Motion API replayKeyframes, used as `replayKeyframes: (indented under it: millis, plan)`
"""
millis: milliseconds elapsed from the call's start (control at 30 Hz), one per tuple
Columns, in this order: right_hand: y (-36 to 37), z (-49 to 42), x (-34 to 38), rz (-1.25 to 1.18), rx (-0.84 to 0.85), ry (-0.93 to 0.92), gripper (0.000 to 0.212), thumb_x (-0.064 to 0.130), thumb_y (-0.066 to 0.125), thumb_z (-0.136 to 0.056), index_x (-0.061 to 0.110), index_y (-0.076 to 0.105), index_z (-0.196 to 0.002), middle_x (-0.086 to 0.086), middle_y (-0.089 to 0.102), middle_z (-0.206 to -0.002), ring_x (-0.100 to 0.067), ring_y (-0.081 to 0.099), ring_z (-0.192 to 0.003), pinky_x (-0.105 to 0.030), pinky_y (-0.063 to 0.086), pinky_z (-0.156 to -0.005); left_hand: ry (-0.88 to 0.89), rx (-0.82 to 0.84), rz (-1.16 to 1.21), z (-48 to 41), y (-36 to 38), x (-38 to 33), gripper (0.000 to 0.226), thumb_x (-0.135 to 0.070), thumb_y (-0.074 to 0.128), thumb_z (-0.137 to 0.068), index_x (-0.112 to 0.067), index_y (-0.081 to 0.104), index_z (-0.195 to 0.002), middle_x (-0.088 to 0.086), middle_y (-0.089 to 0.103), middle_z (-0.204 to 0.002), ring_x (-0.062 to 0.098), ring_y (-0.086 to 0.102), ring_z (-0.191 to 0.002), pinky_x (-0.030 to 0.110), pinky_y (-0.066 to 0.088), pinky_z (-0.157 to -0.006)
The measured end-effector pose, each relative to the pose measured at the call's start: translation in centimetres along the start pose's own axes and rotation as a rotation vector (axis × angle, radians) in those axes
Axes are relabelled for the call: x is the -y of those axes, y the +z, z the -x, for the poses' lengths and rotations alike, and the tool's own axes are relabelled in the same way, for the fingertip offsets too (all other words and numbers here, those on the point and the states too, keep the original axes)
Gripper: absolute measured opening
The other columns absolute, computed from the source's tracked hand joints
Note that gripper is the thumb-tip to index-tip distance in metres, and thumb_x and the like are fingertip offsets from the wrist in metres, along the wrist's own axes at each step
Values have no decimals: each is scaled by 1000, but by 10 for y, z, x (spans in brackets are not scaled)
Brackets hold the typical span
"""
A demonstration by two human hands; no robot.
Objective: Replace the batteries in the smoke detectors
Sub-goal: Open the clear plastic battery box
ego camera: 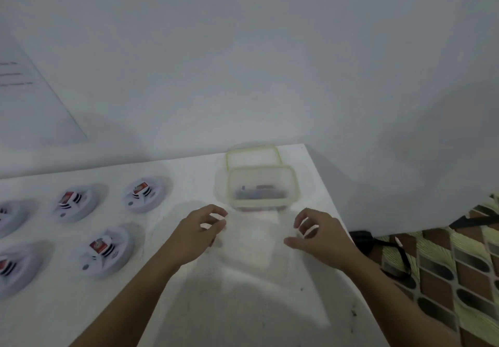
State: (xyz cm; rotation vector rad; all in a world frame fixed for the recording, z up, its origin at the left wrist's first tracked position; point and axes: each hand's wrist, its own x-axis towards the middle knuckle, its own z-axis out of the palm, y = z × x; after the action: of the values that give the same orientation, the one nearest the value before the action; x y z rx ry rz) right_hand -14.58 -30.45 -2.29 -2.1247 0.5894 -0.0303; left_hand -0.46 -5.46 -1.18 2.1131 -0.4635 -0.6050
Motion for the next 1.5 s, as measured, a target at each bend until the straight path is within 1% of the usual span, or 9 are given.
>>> replayKeyframes:
  millis: [133, 333, 500, 633, 800, 933, 1233, 1433, 1500]
  plan:
    - [1, -8, 1, -79, -174, 30, 28, 35, 87, -73, 23, 63, -80, 4, 68, -77, -15, 67, -68, -29, 55, -60, -36, 4, 49, 4, 6, -3, 15, -20, 58, -100, -32, 66, -104, 2, 73, -99, 27, 75, -73, 35, 61, -73]
    - [-5, -25, 3, -224, -135, 67, 49, 34, 91, -69, 26, 55, -101, 0, 68, -90, -16, 67, -78, -24, 52, -64, -114, -8, 154, 4, 11, -10, 12, -16, 60, -99, -23, 66, -106, 11, 71, -103, 33, 75, -79, 41, 63, -79]
    - [-20, -41, 13, -480, -92, 174, 60, 48, 83, -75, 26, 52, -121, -1, 60, -111, -18, 63, -100, -34, 57, -81, -142, -41, 123, -11, 0, -24, 27, -46, 70, -90, -25, 64, -106, 3, 74, -100, 19, 75, -81, 29, 59, -72]
    - [-20, -73, 17, -514, -40, 255, 69, 65, 74, -75, 17, 60, -123, -2, 65, -117, -20, 67, -102, -34, 60, -75, -239, -102, 292, -50, -7, -33, 45, -55, 61, -93, -15, 65, -114, 7, 71, -109, 25, 71, -98, 35, 60, -83]
    - [-15, -99, 15, -664, -32, 243, 47, 32, 81, -82, -7, 69, -104, -23, 72, -109, -40, 69, -104, -41, 61, -82, -262, 12, 529, -79, 1, -34, 34, -26, 72, -92, 2, 68, -111, 12, 74, -104, 21, 72, -86, 27, 61, -74]
    - [-14, -105, 13, -705, 36, 247, 51, 26, 78, -86, -18, 63, -108, -32, 68, -112, -43, 68, -104, -52, 58, -90, -271, 17, 657, -87, 2, -28, 22, -14, 71, -91, 6, 70, -102, 13, 76, -99, 20, 72, -82, 23, 60, -66]
    - [-10, -122, 15, -729, 43, 350, 38, 16, 78, -85, -6, 65, -113, -23, 69, -115, -40, 67, -104, -51, 59, -88, -351, 98, 753, -104, 3, -19, 37, -10, 73, -89, 10, 65, -119, 21, 68, -124, 32, 63, -110, 47, 47, -109]
    - [-11, -123, 16, -791, 101, 347, 34, 14, 73, -89, -5, 65, -115, -19, 71, -114, -38, 68, -105, -45, 59, -83, -294, 33, 720, -101, 4, -19, 31, -6, 74, -88, 10, 59, -109, 27, 65, -123, 33, 68, -108, 38, 61, -85]
    - [-12, -124, 16, -777, 103, 343, 34, 15, 73, -89, -6, 65, -115, -19, 71, -114, -38, 68, -104, -44, 59, -82, -212, -54, 588, -98, 7, -18, 27, -11, 76, -88, -5, 55, -104, 29, 64, -117, 32, 72, -101, 35, 63, -79]
